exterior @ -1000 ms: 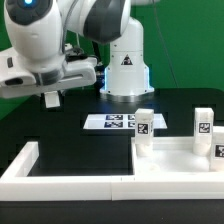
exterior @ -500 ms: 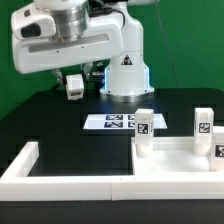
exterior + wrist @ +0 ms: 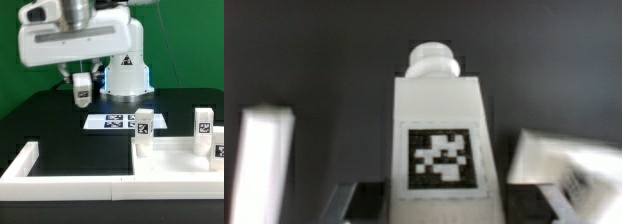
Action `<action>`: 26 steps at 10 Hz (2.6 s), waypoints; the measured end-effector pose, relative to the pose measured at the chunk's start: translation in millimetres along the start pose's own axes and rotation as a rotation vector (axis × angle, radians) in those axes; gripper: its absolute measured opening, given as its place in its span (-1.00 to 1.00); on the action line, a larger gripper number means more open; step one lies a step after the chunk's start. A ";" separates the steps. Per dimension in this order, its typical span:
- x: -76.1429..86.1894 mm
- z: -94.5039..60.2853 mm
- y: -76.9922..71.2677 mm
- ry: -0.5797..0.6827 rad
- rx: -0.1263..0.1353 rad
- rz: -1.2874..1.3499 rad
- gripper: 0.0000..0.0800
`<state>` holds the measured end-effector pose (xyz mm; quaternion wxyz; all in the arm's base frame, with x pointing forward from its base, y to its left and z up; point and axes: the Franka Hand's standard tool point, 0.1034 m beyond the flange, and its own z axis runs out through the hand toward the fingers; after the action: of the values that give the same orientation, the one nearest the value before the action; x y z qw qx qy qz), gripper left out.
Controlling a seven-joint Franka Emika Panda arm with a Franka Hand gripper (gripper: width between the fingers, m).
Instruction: Assemble square table
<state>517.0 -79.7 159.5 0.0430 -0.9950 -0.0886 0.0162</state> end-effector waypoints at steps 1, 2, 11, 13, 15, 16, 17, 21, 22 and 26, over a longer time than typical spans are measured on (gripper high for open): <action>19.3 -9.8 -8.5 0.037 -0.011 0.016 -0.27; 37.5 -19.5 -7.5 0.118 -0.051 0.003 -0.27; 92.9 1.5 -51.6 0.349 -0.074 0.178 -0.27; 121.1 -10.5 -73.4 0.338 -0.049 0.224 -0.27; 116.6 -6.1 -68.1 0.336 -0.056 0.230 -0.27; 116.6 -6.0 -68.2 0.336 -0.056 0.230 -0.27; 115.4 -5.8 -65.1 0.349 -0.059 0.228 -0.27; 104.6 15.5 -67.8 0.461 -0.073 0.352 -0.27; 106.0 15.5 -70.7 0.463 -0.066 0.379 -0.27; 104.6 17.5 -68.3 0.459 -0.070 0.376 -0.27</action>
Offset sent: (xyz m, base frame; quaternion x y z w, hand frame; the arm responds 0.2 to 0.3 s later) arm 0.0000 0.0000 0.0000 0.0000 0.1938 0.0000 0.9810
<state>607.2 7.3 145.5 0.0240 -0.9725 0.1087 -0.2048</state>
